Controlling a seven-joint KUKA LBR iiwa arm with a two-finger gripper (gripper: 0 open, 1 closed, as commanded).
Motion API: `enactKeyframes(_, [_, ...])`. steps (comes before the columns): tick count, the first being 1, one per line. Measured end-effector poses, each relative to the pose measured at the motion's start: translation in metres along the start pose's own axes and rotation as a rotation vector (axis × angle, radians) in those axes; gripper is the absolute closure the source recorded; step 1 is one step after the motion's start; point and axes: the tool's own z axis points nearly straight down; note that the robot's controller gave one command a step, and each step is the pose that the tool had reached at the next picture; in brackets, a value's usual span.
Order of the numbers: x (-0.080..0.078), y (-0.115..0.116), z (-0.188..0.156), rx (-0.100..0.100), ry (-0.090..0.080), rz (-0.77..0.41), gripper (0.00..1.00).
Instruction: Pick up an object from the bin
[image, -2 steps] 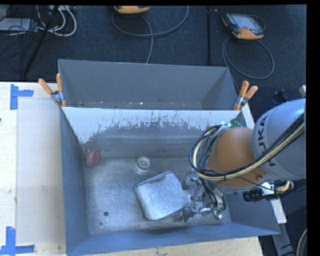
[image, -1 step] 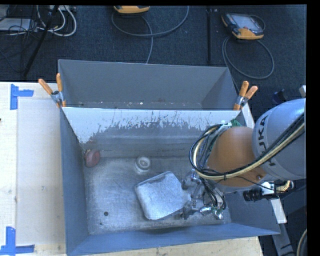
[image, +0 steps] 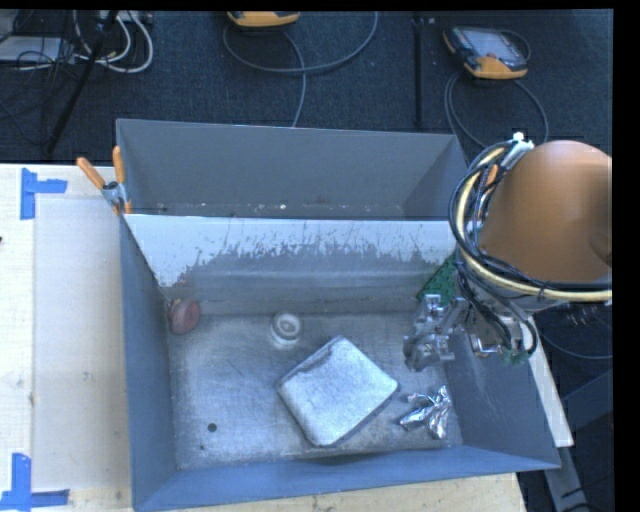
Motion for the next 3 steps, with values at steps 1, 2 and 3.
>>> enactKeyframes(1, [0.001,0.000,0.004,0.000,0.009,0.002,0.00])
enactKeyframes(2, [0.004,-0.058,0.194,0.001,0.018,0.159,0.00])
enactKeyframes(3, [0.002,-0.057,0.190,0.000,0.012,0.159,1.00])
